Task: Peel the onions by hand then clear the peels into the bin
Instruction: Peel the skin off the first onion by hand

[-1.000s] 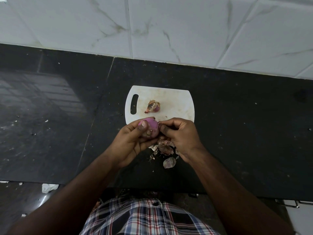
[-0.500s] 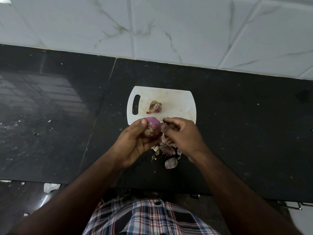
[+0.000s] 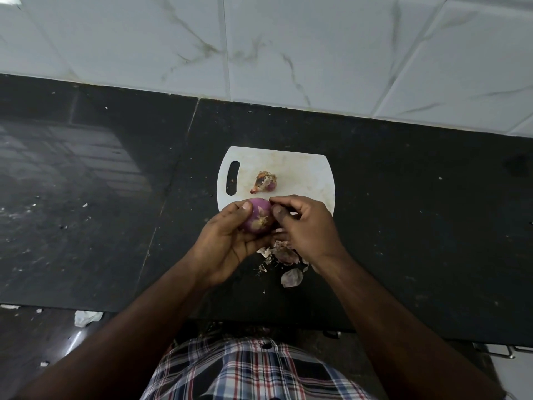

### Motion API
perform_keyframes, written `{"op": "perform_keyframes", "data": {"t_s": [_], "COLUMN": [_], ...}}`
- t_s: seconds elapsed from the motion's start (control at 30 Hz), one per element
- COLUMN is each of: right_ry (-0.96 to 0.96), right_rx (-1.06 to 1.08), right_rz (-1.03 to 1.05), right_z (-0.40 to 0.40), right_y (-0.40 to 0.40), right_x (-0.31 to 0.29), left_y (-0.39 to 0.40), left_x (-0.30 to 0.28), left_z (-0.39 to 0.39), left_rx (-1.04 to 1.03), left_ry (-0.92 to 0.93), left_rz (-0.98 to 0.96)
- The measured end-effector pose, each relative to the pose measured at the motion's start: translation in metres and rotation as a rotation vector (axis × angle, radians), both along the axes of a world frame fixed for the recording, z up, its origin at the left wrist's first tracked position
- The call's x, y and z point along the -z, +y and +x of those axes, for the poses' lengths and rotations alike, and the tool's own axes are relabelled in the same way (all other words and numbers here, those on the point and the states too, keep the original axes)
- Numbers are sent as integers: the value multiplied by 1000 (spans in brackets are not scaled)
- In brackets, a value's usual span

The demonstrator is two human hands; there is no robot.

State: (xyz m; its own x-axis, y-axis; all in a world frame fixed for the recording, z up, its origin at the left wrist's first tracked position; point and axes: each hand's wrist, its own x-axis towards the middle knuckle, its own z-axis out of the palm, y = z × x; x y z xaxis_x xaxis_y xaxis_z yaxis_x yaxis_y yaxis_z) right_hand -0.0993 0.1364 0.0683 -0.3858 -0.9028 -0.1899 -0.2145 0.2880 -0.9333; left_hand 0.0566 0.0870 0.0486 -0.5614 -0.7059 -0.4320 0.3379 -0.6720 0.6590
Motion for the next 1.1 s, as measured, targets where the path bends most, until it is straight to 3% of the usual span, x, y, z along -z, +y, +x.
{"op": "perform_keyframes", "data": {"t_s": [0.13,0.37,0.53,0.63,0.77,0.83,1.1], "right_ry": [312,612,718,647,175,90,406], "right_rx": [-41,-62,-94,-71,100,91,-88], "right_rz": [-78,-186,-164,-113,8,14,-159], "right_z": [7,18,20,20,11,5,6], "right_y": [9,14,11,8,1,2,14], "right_x": [-8,-2,3,-1,-3,-2,-6], "left_y": [3,10,10,10,12,11,11], "left_x": [-1,-6,-7,-7,-6,-5,-5], "left_z": [-3,-10,-10,-10,-10,-9,-12], "left_rx": [-21,-66,-60,-47,-69,-71,-49], "left_ry": [-27,-53,-50,-44,20,3,-18], "left_rz": [-14,-15,-17,-18,4,2,-6]}}
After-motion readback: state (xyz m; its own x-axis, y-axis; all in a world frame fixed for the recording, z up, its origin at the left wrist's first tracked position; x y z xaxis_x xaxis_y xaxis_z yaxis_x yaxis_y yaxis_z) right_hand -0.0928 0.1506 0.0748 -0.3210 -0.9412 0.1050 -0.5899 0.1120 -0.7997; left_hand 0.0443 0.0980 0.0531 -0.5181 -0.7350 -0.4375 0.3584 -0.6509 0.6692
